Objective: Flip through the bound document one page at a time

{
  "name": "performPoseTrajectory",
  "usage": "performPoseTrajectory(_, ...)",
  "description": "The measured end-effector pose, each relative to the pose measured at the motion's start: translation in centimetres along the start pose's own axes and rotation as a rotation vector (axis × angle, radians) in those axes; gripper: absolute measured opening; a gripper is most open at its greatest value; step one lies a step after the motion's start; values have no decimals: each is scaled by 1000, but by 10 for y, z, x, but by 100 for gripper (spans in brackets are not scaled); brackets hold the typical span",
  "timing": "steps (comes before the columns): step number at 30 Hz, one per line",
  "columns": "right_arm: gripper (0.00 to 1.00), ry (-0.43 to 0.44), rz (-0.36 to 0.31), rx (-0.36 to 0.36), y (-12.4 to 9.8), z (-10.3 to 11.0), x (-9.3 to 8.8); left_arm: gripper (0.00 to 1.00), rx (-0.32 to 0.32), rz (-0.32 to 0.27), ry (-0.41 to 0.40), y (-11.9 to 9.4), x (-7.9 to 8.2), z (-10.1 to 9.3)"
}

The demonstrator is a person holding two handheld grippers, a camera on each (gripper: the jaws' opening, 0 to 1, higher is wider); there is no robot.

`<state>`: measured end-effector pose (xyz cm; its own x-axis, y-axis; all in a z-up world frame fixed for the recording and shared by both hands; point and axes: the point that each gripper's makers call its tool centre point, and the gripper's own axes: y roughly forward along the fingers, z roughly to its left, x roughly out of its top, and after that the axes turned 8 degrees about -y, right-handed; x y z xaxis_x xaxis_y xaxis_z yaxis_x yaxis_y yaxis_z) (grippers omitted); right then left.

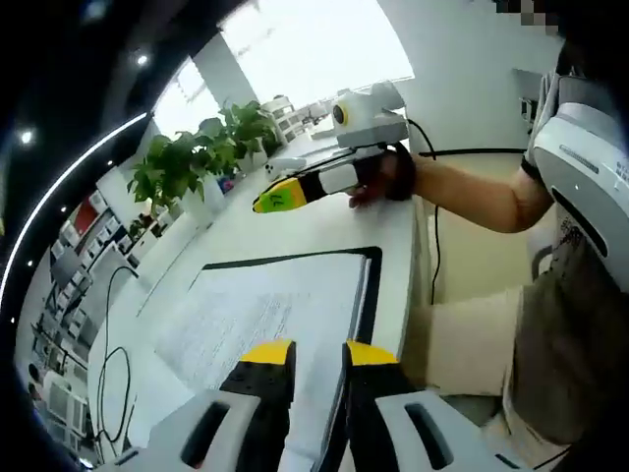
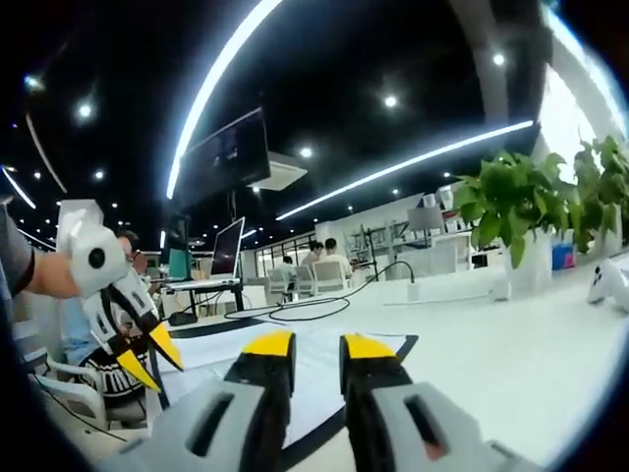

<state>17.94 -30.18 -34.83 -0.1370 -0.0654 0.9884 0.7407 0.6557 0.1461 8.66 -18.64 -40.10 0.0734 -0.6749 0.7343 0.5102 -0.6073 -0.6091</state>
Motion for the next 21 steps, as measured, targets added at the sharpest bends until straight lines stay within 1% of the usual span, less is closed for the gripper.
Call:
performPoseTrajectory(6,18,1,0,-2,1,-1,0,21,-9,26,17,3,-5,-1)
performPoseTrajectory(8,18,-1,2,-2,1,0,0,21,-25,36,22,6,-7,-4)
performPoseTrajectory(12,17,-1,2,-4,1,0,-1,21,-34,40,19,10,-8,-5)
performPoseTrajectory(19,17,-7,4,-1,1,2,-1,21,-32,52,7,13,-11,-2)
performPoseTrajectory(21,17,-7,3,1,1,3,-1,21,-45,47,-28,13,-11,-2)
